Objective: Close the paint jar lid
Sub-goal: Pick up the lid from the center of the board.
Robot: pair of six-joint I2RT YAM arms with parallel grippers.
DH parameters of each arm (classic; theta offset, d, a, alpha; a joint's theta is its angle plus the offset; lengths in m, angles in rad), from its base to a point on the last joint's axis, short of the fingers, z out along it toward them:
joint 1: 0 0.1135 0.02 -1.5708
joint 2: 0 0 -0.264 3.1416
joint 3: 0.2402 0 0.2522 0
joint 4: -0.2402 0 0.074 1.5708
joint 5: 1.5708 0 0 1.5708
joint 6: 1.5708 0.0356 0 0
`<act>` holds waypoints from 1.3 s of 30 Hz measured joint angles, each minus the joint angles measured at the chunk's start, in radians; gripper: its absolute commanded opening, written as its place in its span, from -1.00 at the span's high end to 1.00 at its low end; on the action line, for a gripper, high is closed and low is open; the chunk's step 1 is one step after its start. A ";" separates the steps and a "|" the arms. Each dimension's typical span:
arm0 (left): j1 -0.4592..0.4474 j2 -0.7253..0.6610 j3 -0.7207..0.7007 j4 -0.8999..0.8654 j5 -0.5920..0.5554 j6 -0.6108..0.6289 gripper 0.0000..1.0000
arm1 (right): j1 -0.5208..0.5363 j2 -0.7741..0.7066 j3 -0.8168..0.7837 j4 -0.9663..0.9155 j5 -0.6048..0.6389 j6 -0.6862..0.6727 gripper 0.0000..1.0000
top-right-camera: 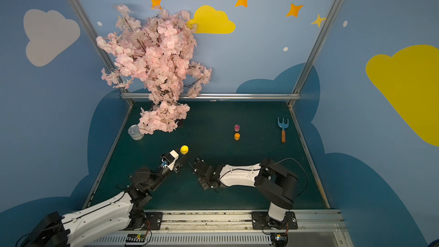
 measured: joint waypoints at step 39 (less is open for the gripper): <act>0.000 0.016 0.000 0.000 0.003 0.000 0.29 | 0.000 -0.007 0.000 0.014 -0.008 -0.001 0.38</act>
